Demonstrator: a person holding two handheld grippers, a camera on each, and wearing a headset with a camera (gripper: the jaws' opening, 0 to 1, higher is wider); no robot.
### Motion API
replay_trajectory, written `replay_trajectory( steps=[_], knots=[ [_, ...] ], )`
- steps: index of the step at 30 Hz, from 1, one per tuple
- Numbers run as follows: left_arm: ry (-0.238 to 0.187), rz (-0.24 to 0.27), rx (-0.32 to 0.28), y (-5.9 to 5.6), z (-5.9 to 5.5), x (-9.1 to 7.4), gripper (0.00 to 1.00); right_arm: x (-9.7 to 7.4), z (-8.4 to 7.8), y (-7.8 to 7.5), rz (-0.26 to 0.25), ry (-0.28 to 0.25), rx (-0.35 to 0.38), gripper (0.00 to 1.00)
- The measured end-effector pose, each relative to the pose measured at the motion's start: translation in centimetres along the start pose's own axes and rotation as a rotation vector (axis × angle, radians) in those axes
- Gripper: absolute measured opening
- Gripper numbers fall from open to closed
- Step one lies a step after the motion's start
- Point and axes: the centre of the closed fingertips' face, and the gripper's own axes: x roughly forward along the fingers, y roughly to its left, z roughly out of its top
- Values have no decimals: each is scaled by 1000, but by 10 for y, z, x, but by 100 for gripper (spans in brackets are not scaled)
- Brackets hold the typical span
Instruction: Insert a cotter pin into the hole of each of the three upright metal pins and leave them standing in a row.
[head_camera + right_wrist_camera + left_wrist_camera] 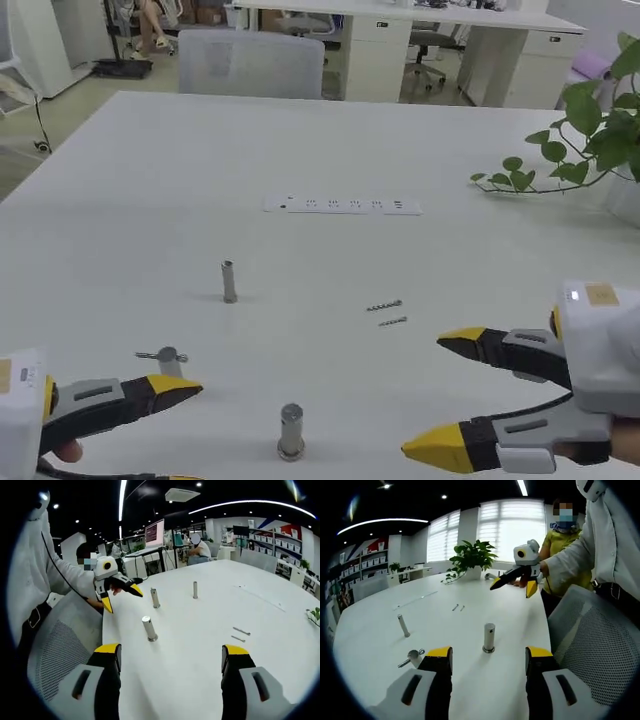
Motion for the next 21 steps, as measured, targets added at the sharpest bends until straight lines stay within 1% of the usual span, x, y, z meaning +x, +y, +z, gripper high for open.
replay_trajectory(
  steps=[3,8,10,12,14,17,21],
  knots=[
    [7,15,-9,0,-3,-6,62,0,-2,0,0,4,0,84],
    [8,43,-21,2,-7,-12,63,0,-4,-2,3,12,-2,84],
    [6,51,-25,3,-7,-13,63,1,-6,-5,6,20,-2,84],
    [2,57,-31,4,-7,-13,63,2,-9,-10,7,41,-12,81],
    [-3,60,-41,3,-7,-12,62,2,-10,-17,8,60,-27,79],
    [-3,61,-45,2,-7,-11,62,4,-9,-29,2,85,-49,73],
    [1,61,-54,-1,-9,-9,61,9,-4,-51,-4,109,-71,68]
  ],
)
